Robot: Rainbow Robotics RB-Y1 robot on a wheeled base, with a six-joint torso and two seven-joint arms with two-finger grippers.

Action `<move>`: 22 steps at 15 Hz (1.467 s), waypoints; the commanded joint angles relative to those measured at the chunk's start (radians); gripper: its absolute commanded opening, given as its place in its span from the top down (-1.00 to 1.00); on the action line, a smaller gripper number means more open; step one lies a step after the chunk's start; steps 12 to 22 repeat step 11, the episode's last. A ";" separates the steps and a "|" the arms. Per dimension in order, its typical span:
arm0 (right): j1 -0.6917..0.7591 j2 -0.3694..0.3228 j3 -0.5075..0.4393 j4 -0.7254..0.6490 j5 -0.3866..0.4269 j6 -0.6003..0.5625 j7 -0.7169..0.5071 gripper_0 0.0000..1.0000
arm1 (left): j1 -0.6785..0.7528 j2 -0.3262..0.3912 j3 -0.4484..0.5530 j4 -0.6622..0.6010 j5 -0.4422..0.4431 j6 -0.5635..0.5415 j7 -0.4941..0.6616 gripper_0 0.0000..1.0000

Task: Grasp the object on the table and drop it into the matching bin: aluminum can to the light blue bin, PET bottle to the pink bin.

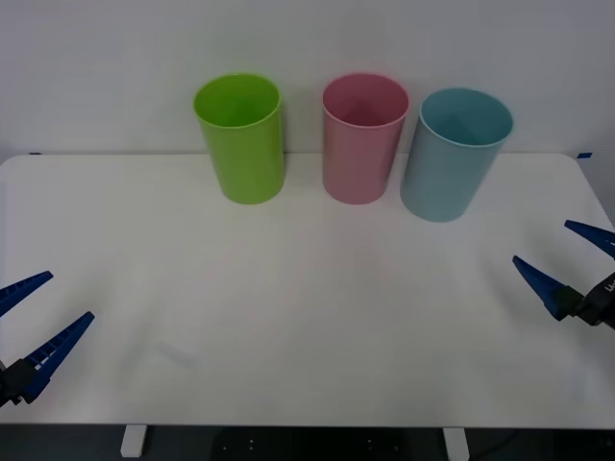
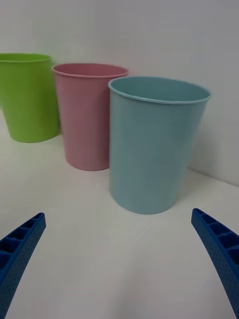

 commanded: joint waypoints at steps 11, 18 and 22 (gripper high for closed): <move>0.026 0.000 0.044 -0.002 -0.027 -0.072 0.019 -1.00 | 0.000 0.000 0.000 0.000 0.000 0.000 0.000 -1.00; 0.026 0.000 0.044 -0.002 -0.027 -0.072 0.019 -1.00 | 0.000 0.000 0.000 0.000 0.000 0.000 0.000 -1.00; 0.026 0.000 0.044 -0.002 -0.027 -0.072 0.019 -1.00 | 0.000 0.000 0.000 0.000 0.000 0.000 0.000 -1.00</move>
